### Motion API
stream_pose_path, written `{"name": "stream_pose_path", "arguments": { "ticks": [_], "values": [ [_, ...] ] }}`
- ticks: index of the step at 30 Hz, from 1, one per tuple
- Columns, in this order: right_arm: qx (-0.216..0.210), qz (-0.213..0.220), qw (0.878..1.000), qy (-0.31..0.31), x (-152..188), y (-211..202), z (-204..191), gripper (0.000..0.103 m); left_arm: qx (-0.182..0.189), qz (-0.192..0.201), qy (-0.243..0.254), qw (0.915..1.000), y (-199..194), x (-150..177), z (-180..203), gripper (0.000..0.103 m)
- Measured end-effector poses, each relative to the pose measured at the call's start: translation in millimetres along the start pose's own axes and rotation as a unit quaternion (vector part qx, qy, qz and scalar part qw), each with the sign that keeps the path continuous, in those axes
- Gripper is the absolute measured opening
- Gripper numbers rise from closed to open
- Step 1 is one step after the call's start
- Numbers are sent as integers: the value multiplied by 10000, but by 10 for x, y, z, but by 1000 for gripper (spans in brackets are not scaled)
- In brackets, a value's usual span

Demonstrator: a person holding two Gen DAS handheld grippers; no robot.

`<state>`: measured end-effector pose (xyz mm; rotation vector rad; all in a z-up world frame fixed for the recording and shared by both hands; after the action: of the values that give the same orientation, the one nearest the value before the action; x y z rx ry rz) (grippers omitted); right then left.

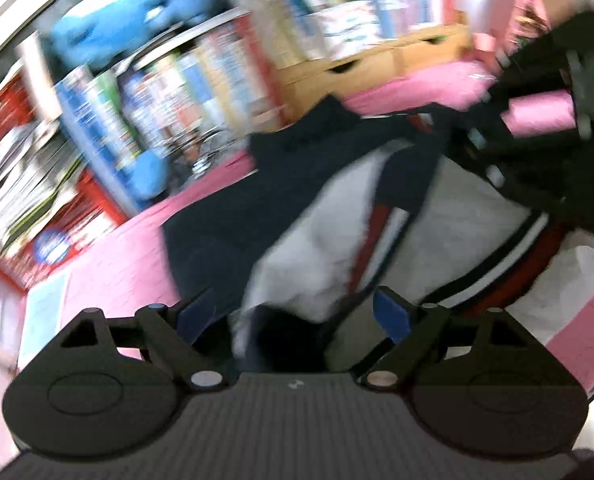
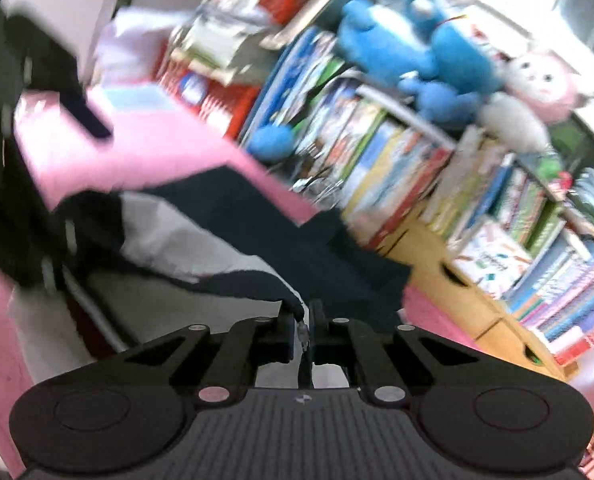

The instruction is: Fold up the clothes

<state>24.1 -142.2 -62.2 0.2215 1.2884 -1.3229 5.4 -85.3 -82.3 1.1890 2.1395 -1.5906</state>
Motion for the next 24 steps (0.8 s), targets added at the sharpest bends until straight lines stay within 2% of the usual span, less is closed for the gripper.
{"name": "stream_pose_path", "arguments": {
  "ticks": [3,8,10,11,15,18,20,22,24],
  "values": [
    [54,177,9997,170,-138,-183,146,9,-41,121,336,9994,80,-126,169,87],
    [189,281,9990,277,-212,-332,258,9,-699,11,125,9975,197,-92,-107,87],
    [292,88,9994,168,-51,-286,260,10,-867,-222,-369,9953,230,98,-366,87],
    [343,-82,9993,81,81,-233,254,11,-950,-332,-467,9938,236,179,-457,87],
    [392,-933,9936,-504,801,21,139,16,-1244,-690,-338,9893,229,430,-656,86],
    [713,-1467,9836,-766,1242,68,232,15,-1328,-876,-358,9866,192,582,-742,86],
    [913,-1740,9792,-508,1407,10,414,15,-1259,-924,-453,9867,146,648,-742,86],
    [1084,-1933,9751,106,1513,-92,700,11,-1136,-880,-497,9884,110,664,-711,86],
    [1119,-1936,9730,578,1496,-182,878,7,-1111,-842,-489,9890,88,649,-688,86]
  ]
}}
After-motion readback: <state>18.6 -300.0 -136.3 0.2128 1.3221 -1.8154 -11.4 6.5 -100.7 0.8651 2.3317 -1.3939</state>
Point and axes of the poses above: each gripper's, at about its wrist camera, not at the fingertips, and y roughly the way its jaws point, z to its right, x to its underside, the point moved 9 cm from there along y, roughly the way its jaws point, and after that the axes turned 5 degrees about y, right-handed, at the moved point
